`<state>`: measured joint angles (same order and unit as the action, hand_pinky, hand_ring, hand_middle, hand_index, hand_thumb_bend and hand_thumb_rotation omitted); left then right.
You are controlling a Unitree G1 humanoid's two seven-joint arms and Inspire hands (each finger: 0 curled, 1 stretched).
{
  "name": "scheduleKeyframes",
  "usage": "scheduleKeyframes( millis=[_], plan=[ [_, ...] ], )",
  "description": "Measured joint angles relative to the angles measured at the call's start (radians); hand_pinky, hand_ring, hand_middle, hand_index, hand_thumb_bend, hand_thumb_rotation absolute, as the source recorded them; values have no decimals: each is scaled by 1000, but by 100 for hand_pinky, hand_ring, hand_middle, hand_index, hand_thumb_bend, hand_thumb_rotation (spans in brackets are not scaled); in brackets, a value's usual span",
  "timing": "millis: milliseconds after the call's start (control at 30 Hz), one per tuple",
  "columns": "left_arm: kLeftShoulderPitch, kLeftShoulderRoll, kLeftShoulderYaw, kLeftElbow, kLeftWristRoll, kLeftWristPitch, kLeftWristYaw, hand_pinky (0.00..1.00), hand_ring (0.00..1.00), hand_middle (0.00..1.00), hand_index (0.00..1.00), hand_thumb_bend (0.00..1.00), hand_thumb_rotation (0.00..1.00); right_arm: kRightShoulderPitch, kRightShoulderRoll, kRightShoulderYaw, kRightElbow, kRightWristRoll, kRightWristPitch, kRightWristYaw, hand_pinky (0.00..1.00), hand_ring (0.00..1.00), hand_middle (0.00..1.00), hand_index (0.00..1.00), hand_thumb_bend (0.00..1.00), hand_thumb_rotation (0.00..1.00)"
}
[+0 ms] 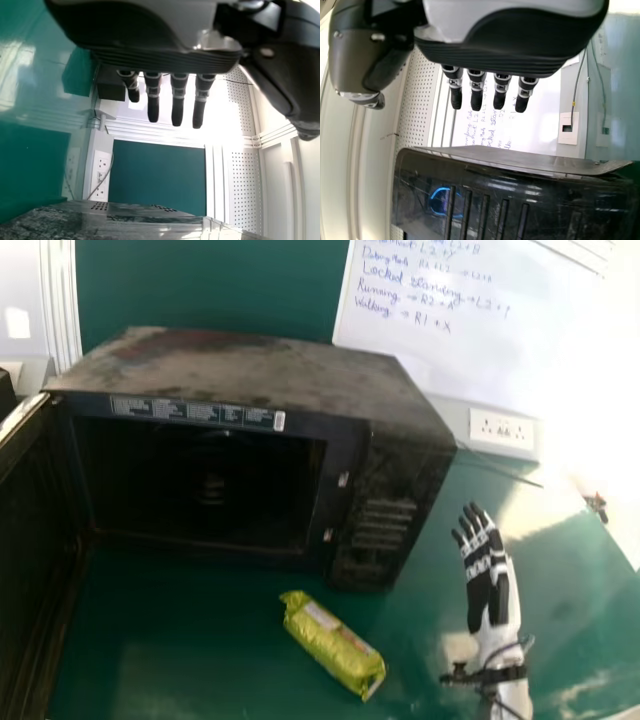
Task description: Put biscuit inside oven
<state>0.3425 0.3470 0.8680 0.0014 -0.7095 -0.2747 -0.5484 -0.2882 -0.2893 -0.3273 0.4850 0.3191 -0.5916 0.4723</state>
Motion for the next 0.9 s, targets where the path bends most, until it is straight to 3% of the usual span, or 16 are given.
scheduleKeyframes(
  millis=[200,467,667,900],
  plan=[
    [6,-11,-4,-20,1,-1,6,72,86,90,87,100,83,62,-50,15,-118,-75,7,-22,100,100,100,98,72,88],
    [16,-21,-17,-41,2,0,20,65,84,90,86,100,74,125,-117,43,-252,-150,43,-28,100,100,100,98,73,89],
    [19,-21,-21,-41,21,-1,31,67,85,89,84,100,67,137,-175,50,-319,-166,59,-14,100,100,100,98,73,88],
    [22,-21,-23,-50,23,-1,38,70,84,89,84,100,64,167,-243,57,-460,-221,139,-12,100,100,100,98,74,88]
  ],
)
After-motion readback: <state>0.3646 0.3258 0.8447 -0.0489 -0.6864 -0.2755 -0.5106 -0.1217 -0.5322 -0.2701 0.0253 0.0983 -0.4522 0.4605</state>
